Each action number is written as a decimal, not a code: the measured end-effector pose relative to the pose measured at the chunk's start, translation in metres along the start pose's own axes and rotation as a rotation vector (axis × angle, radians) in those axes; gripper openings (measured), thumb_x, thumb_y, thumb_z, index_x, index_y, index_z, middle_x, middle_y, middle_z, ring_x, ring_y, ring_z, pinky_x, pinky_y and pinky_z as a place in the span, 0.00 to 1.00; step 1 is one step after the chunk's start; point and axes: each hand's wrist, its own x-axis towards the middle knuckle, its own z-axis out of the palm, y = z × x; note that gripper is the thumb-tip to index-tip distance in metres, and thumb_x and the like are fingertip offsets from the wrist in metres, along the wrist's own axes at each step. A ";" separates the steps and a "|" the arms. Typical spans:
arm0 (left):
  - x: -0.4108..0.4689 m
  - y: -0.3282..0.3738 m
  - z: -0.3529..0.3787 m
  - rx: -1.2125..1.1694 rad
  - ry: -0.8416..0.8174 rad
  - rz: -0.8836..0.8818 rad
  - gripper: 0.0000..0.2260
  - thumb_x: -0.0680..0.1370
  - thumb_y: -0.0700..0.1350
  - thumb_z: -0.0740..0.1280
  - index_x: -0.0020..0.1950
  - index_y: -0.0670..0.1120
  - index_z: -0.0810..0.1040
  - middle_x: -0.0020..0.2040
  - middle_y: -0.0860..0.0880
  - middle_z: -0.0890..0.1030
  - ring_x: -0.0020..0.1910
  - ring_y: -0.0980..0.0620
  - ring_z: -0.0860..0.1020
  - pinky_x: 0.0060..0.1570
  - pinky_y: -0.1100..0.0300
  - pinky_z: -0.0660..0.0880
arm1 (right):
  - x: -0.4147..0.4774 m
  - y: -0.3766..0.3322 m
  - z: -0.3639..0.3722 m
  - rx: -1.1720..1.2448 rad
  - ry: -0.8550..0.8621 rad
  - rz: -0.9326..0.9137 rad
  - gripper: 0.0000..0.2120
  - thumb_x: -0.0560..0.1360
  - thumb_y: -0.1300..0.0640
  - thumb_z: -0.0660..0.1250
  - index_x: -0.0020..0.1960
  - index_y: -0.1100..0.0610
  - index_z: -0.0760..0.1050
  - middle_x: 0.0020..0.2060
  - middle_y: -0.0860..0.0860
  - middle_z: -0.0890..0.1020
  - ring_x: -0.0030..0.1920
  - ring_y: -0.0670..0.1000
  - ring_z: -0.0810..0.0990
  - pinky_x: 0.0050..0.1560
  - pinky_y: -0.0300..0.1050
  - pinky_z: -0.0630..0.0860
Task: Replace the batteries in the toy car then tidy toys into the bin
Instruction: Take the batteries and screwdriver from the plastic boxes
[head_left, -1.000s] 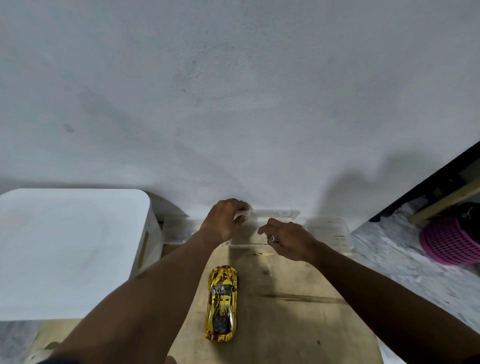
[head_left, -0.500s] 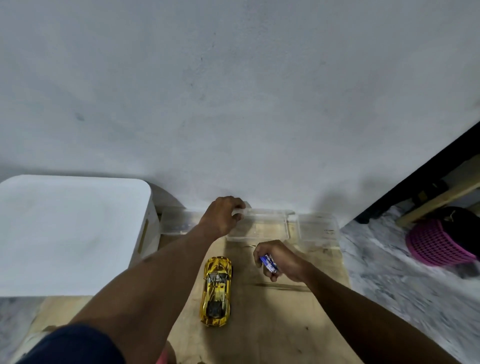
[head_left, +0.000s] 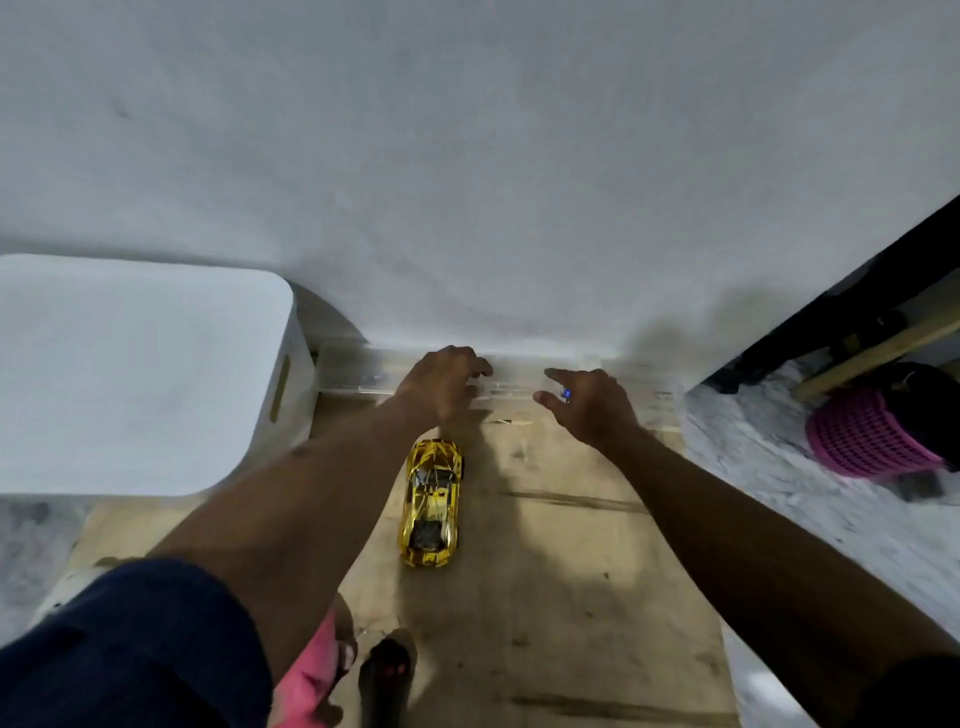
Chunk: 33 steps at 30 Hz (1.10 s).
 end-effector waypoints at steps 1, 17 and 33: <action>-0.001 0.000 0.003 0.016 -0.018 0.002 0.16 0.78 0.45 0.69 0.67 0.46 0.78 0.62 0.46 0.80 0.60 0.46 0.76 0.59 0.52 0.74 | 0.001 0.005 0.001 -0.043 -0.057 -0.030 0.26 0.75 0.41 0.68 0.69 0.52 0.74 0.52 0.58 0.85 0.52 0.60 0.83 0.54 0.51 0.77; 0.000 0.000 0.020 0.213 -0.093 -0.006 0.16 0.79 0.42 0.67 0.67 0.50 0.78 0.63 0.50 0.75 0.65 0.48 0.68 0.53 0.55 0.77 | 0.009 0.024 0.030 -0.334 0.026 -0.257 0.22 0.76 0.50 0.70 0.68 0.55 0.74 0.47 0.58 0.86 0.46 0.62 0.85 0.46 0.55 0.81; -0.030 -0.028 0.005 0.225 -0.035 0.001 0.19 0.81 0.53 0.60 0.71 0.52 0.73 0.66 0.47 0.76 0.68 0.46 0.70 0.67 0.46 0.64 | -0.068 0.002 0.089 -0.472 0.047 -0.170 0.23 0.79 0.38 0.51 0.63 0.51 0.72 0.53 0.53 0.79 0.52 0.56 0.77 0.47 0.54 0.75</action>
